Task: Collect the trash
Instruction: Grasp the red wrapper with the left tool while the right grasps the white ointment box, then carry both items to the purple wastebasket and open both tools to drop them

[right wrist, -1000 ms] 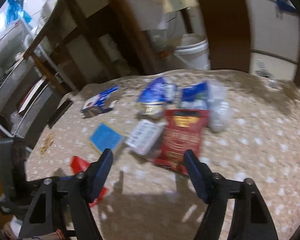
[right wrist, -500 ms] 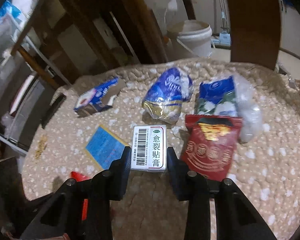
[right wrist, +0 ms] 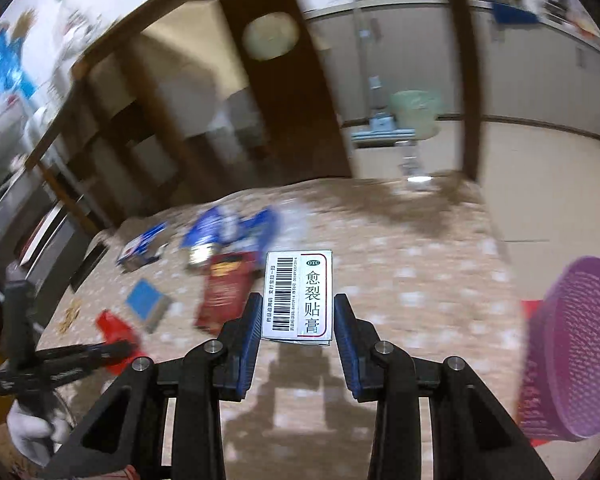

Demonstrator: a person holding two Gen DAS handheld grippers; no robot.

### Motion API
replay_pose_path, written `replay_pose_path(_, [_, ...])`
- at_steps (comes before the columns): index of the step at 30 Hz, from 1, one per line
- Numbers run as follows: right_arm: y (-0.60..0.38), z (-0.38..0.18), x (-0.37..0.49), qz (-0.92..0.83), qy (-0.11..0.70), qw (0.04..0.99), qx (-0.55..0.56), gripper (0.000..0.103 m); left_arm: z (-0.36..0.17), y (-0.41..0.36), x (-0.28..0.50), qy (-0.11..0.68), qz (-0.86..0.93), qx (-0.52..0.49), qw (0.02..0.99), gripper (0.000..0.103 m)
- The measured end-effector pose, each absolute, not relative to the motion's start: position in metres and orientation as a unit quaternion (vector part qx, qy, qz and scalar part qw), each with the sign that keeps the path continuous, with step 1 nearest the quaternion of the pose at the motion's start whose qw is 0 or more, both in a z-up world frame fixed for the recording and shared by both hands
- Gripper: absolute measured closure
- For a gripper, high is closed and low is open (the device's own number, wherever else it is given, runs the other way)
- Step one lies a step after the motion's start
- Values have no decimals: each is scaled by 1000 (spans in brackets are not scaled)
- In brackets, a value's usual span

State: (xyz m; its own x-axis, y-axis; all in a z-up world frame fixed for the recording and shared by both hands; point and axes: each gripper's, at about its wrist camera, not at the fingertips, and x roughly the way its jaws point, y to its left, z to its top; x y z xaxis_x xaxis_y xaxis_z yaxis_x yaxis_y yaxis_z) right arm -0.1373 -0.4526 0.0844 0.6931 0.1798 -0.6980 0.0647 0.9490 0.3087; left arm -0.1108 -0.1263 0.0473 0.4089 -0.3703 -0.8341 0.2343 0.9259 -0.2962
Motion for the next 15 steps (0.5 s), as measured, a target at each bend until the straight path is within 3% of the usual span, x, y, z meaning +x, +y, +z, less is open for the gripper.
replay_pose_path(15, [-580, 87, -196, -80, 330, 910, 238, 65, 85, -175, -127, 486, -224, -52, 843, 93])
